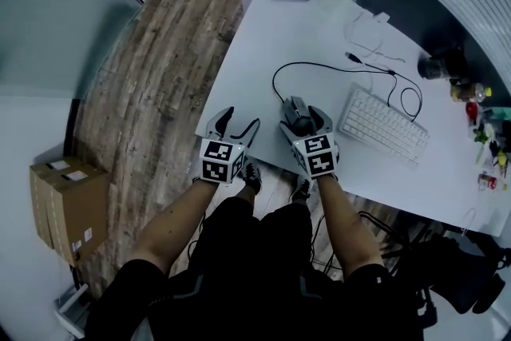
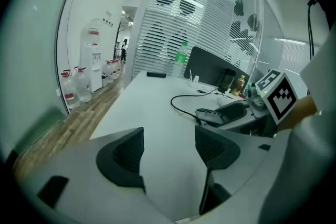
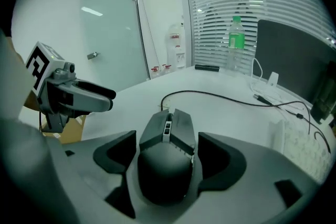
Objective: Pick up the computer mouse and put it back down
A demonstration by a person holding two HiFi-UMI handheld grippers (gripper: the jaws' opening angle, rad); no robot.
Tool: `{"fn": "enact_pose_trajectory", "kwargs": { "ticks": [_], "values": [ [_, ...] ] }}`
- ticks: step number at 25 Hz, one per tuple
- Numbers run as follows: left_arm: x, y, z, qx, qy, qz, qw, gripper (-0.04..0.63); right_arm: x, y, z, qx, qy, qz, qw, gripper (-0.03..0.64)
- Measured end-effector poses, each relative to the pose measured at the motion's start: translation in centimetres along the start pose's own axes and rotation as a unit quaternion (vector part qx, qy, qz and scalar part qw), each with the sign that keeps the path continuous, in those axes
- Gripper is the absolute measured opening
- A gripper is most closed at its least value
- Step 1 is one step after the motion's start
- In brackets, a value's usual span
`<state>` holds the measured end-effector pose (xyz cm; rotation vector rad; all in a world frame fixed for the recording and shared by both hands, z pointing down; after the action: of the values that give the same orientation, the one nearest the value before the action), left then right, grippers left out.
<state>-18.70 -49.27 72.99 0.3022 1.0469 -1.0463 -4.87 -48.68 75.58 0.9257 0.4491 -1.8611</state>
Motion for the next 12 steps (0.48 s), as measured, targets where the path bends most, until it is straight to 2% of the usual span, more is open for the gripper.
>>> {"fn": "enact_pose_trajectory", "kwargs": {
  "ticks": [12],
  "values": [
    [-0.84, 0.38, 0.37, -0.005, -0.011, 0.016, 0.9998, 0.319, -0.20, 0.35, 0.40, -0.030, -0.006, -0.001, 1.000, 0.322]
  ]
}}
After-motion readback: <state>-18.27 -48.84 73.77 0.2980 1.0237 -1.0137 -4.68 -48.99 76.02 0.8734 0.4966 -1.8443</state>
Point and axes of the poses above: the fingertips, and each gripper's own axes: z forward along the fingers, y to its right, x out of its top, the point moved 1 cm from there along -z, backward along the fingers, and after that the axes turned 7 degrees about y, right-handed, at the moved point
